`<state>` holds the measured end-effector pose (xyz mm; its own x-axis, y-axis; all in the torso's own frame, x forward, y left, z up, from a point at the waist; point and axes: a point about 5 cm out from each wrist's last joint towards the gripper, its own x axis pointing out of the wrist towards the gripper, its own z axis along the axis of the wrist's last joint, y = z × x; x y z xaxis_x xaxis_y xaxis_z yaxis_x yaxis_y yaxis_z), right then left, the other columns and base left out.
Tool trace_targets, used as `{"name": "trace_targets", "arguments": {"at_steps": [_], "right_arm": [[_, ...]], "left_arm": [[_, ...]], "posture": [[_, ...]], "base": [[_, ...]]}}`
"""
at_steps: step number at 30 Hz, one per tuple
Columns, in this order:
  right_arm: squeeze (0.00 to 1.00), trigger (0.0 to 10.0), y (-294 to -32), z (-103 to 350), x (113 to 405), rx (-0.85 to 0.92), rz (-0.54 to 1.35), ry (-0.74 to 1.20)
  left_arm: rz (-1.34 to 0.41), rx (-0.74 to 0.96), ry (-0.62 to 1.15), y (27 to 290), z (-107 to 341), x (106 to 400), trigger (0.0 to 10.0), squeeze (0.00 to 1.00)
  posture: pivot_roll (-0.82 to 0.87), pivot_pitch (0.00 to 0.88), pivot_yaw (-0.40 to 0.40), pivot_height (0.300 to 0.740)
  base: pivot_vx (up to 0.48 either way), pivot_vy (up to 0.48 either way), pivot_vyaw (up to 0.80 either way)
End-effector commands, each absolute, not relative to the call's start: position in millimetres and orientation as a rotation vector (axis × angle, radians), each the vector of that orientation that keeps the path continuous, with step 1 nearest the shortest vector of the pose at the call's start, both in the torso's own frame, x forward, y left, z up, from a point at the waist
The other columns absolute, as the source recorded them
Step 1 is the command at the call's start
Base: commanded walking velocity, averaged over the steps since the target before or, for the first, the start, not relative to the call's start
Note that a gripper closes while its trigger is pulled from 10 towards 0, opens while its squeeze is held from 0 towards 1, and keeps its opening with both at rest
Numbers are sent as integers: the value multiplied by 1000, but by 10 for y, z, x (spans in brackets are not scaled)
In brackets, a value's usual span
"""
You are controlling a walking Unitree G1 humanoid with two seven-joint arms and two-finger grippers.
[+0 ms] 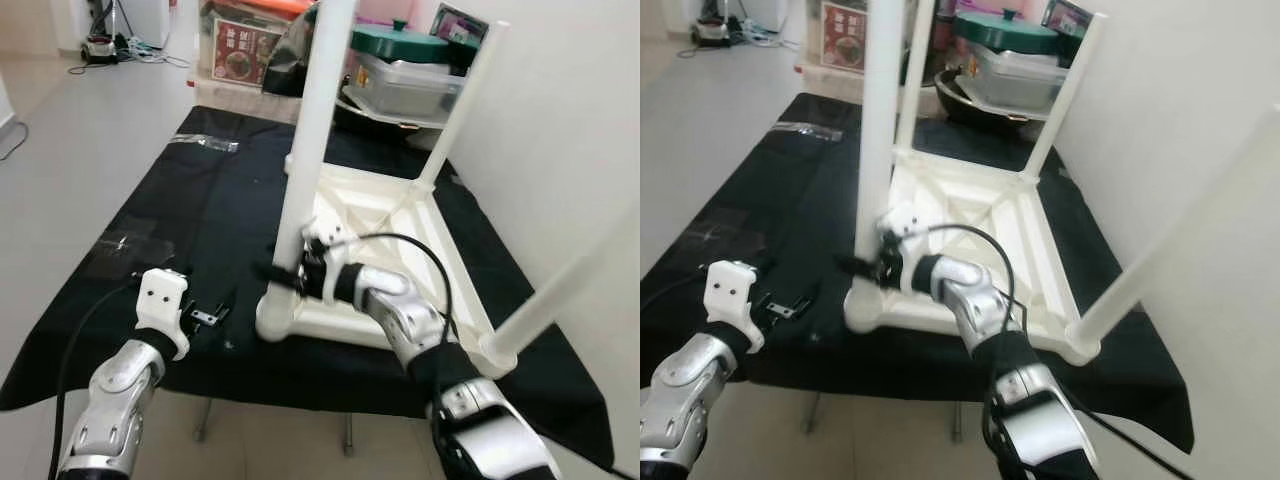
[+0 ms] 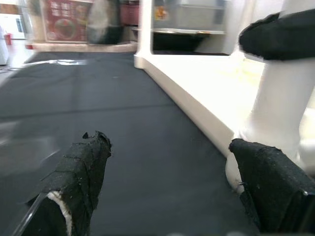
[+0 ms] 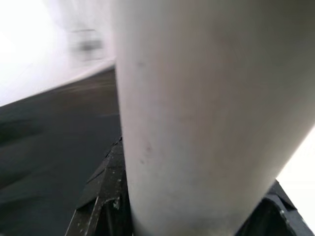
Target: Building children table
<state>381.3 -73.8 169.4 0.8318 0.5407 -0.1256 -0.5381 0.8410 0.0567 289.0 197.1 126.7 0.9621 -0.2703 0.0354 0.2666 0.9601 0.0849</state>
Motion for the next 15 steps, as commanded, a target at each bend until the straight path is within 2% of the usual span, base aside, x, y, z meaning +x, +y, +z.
{"name": "trace_targets", "arguments": {"at_steps": [1, 2, 3, 4, 5, 6, 7, 8, 12, 13, 14, 15], "right_arm": [[0, 0, -1115, 1469, 3852, -65, 336, 257], [0, 0, -1363, 1392, 3845, -6, 102, 293], [0, 0, -1363, 1392, 3845, -6, 102, 293], [0, 0, -1565, 1319, 3781, 26, -77, 314], [0, 0, -1565, 1319, 3781, 26, -77, 314], [0, 0, -1714, 1276, 3639, 22, -230, 317], [0, 0, -1714, 1276, 3639, 22, -230, 317], [0, 0, -1764, 1240, 3507, 31, -292, 340], [0, 0, -1743, 1228, 3427, 30, -295, 359], [0, 10000, -1615, 1282, 3411, 11, -186, 316], [1000, 10000, -1482, 1373, 3426, 45, -79, 241], [1000, 10000, -1403, 1442, 3433, 67, -15, 183]], "left_arm": [[-283, 67, -55, 1936, 1264, 2883, 10000, 0], [-284, 67, -56, 1941, 1264, 2881, 10000, 0], [-284, 67, -56, 1941, 1264, 2881, 10000, 0], [-285, 67, -56, 1946, 1264, 2880, 10000, 0], [-285, 67, -56, 1946, 1264, 2880, 10000, 0], [-285, 68, -56, 1956, 1264, 2876, 10000, 0], [-285, 68, -56, 1956, 1264, 2876, 10000, 0], [-285, 69, -55, 1966, 1262, 2872, 10000, 0], [-285, 70, -54, 1972, 1261, 2870, 10000, 0], [-285, 71, -53, 1976, 1260, 2869, 10000, 0], [-287, 72, -52, 1977, 1258, 2870, 10000, 0], [-288, 73, -52, 1977, 1257, 2871, 10000, 0]], "posture": [[164, 0, -228, 740], [153, 0, -220, 740], [153, 0, -220, 740], [152, 0, -217, 740], [152, 0, -217, 740], [139, 0, -208, 740], [139, 0, -208, 740], [133, 0, -200, 740], [133, 0, -200, 740], [131, 0, -196, 740], [129, 0, -191, 740], [129, 0, -191, 740]], "base": [[0, 0, 0], [0, 0, 0], [0, 0, 0], [0, 0, 0], [0, 0, 0], [0, 0, 0], [0, 0, 0], [0, 0, 0], [0, 0, 0], [0, 0, 0], [0, 0, 0], [0, 0, 0]]}}
